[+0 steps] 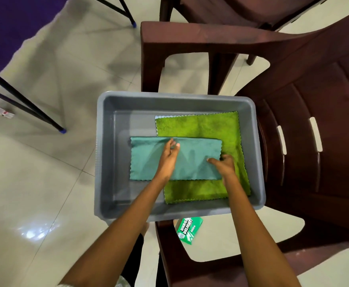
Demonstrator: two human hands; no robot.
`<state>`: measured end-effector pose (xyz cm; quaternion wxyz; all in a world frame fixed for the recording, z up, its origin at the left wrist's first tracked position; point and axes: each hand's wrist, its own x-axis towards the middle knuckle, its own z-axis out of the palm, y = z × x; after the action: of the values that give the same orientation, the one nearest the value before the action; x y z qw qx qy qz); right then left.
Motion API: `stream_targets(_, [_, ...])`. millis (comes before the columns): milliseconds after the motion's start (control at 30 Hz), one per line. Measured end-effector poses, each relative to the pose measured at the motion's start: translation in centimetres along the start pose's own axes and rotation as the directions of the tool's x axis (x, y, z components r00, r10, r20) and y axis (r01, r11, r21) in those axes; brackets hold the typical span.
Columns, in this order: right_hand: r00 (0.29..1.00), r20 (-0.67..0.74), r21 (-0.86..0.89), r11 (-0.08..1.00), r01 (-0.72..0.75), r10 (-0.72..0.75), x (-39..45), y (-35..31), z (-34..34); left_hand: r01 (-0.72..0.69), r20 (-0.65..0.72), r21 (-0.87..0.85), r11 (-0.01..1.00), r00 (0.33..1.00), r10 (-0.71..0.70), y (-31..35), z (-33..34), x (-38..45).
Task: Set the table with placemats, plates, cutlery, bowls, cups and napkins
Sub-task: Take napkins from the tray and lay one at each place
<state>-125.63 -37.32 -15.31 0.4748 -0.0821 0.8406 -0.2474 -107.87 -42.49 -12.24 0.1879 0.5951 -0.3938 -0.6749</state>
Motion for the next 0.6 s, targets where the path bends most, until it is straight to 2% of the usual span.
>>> stream_targets(33, [0.999, 0.035, 0.067, 0.998, 0.002, -0.005, -0.3, -0.4, 0.2, 0.049, -0.034, -0.110, 0.993, 0.998, -0.053, 0.5, 0.1, 0.3])
stream_targets(100, [0.999, 0.019, 0.127, 0.992, 0.024, -0.027, -1.0, -1.3, 0.8, 0.117, -0.051, -0.278, 0.953, 0.989, -0.136, 1.3, 0.1, 0.8])
stream_targets(167, [0.994, -0.032, 0.084, 0.991, 0.105, -0.102, -2.4, -2.7, 1.5, 0.147, -0.029, -0.323, 0.935, 0.986, -0.165, 1.9, -0.3, 0.7])
stream_targets(233, [0.971, -0.029, -0.004, 0.972, 0.237, -0.237, -5.0, -4.2, 2.9, 0.166, -0.003, -0.333, 0.928, 0.984, -0.177, 2.0, -1.2, 0.7])
stream_targets(300, [0.930, 0.038, -0.059, 0.928, 0.367, -0.365, -8.3, -5.0, 5.1, 0.168, -0.004, -0.386, 0.907, 0.983, -0.184, 1.8, -2.6, 0.4])
stream_targets(400, [0.873, 0.184, -0.130, 0.870, 0.476, -0.451, -12.4, -5.0, 9.5, 0.126, -0.045, -0.497, 0.858, 0.984, -0.171, 1.0, -5.3, -0.6])
stream_targets(500, [0.865, 0.297, -0.218, 0.854, 0.473, -0.403, -13.4, -3.9, 13.5, 0.106, -0.069, -0.570, 0.815, 0.982, -0.176, -0.4, -8.1, -1.7])
stream_targets(600, [0.854, 0.408, -0.168, 0.893, 0.417, -0.322, -13.3, -3.5, 15.5, 0.091, -0.146, -0.493, 0.865, 0.972, -0.186, -1.2, -9.5, -1.7])
